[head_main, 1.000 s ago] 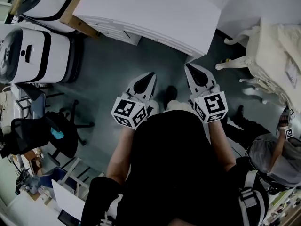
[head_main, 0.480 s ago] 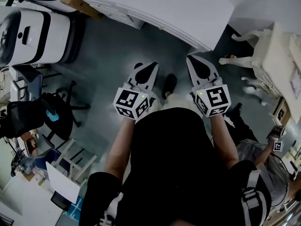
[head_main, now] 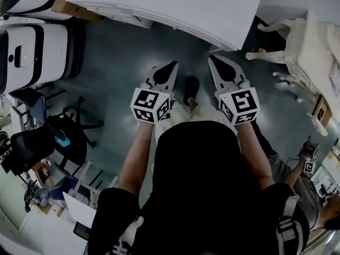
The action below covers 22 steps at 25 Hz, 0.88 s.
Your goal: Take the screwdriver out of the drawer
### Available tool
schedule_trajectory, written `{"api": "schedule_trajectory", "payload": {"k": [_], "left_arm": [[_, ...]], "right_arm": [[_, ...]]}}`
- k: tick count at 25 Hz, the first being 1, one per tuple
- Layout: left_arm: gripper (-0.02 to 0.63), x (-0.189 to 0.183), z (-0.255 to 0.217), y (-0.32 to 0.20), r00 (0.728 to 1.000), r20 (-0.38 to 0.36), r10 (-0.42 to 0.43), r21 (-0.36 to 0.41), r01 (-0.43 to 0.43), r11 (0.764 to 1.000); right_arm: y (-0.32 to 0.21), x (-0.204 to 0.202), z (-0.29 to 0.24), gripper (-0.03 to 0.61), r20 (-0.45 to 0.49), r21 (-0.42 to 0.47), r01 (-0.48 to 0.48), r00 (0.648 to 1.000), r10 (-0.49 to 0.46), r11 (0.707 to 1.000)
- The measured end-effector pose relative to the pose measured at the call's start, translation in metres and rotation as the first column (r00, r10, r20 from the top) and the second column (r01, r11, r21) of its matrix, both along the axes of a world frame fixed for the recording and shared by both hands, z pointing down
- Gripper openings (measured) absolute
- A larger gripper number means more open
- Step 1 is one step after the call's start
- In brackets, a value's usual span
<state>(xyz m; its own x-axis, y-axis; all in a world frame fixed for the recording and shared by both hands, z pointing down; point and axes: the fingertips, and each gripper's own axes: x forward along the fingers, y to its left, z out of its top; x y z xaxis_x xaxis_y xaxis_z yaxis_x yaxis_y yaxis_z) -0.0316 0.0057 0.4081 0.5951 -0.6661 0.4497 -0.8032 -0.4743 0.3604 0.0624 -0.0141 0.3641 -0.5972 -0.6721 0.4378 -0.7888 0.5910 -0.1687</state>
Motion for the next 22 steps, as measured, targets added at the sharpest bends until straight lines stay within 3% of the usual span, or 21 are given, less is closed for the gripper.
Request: {"api": "schedule_trajectory", "payload": {"k": [9, 19, 22], "left_arm": [[0.026, 0.002, 0.043, -0.046, 0.999, 0.02, 0.048, -0.019, -0.048, 0.999], [0.028, -0.013, 0.101, -0.086, 0.996, 0.031, 0.089, -0.105, -0.086, 0.991], [0.07, -0.015, 0.12, -0.1, 0.993, 0.046, 0.105, -0.124, -0.098, 0.987]], "right_arm": [[-0.02, 0.0, 0.023, 0.018, -0.04, -0.034, -0.044, 0.998, 0.043, 0.998], [-0.042, -0.013, 0.051, 0.018, -0.066, -0.088, -0.091, 0.994, 0.086, 0.992], [-0.047, -0.014, 0.059, 0.018, -0.068, -0.097, -0.111, 0.992, 0.105, 0.989]]}}
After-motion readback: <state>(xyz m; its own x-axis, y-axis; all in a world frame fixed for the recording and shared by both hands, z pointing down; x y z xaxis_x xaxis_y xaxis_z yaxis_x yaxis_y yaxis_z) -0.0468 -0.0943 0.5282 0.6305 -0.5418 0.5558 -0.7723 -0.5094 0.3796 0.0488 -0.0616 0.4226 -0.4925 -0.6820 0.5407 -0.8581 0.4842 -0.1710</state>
